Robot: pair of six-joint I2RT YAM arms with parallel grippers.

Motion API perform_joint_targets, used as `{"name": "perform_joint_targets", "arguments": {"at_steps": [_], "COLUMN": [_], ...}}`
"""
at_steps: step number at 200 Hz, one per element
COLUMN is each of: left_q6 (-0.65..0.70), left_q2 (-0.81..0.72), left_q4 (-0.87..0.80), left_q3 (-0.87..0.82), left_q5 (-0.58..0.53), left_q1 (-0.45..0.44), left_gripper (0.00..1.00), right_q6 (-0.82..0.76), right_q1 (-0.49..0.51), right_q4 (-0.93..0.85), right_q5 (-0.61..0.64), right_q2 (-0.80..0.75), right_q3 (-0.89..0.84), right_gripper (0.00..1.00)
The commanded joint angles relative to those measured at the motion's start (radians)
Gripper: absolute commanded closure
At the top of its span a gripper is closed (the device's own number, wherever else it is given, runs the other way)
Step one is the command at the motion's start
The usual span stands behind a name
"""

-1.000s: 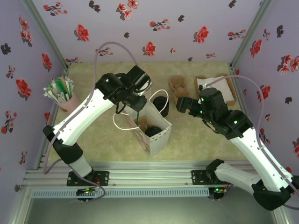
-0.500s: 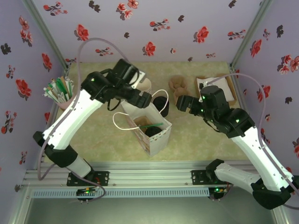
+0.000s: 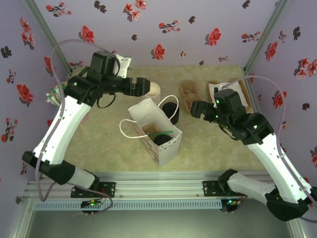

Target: Pack the takeout coffee

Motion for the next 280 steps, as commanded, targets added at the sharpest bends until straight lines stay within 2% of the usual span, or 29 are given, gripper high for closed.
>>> {"name": "perform_joint_targets", "arguments": {"at_steps": [1,41,133,204,239,253,280], "left_q6": [-0.061,-0.1,-0.188,-0.155,-0.13,-0.116,-0.092], "left_q2": [0.07,0.175,0.414,0.551,0.637,0.659,0.679], "left_q4": [0.078,0.125,0.235,0.23,0.192,0.177,0.156], "left_q3": [0.026,0.056,0.112,0.185,0.285,0.313,0.334], "left_q5": [0.116,0.166,0.203,0.204,0.203,0.203,0.203], "left_q1": [0.027,0.055,0.11,0.112,0.11,0.108,0.104], "left_gripper": [0.01,0.01,0.01,0.01,0.01,0.01,0.01], "right_q6": [-0.007,-0.027,-0.065,-0.012,-0.09,-0.157,-0.249], "right_q1": [-0.008,-0.055,-0.345,-0.432,-0.484,-0.503,-0.531], "right_q4": [-0.044,-0.066,-0.013,0.092,0.139,0.129,0.11], "right_q5": [0.053,0.052,-0.222,-0.144,-0.165,-0.189,-0.157], "right_q2": [0.014,0.034,0.185,0.364,0.492,0.556,0.675], "right_q3": [0.038,0.046,0.034,0.067,0.125,0.165,0.236], "right_gripper": [0.01,0.01,0.01,0.01,0.01,0.05,0.16]}}
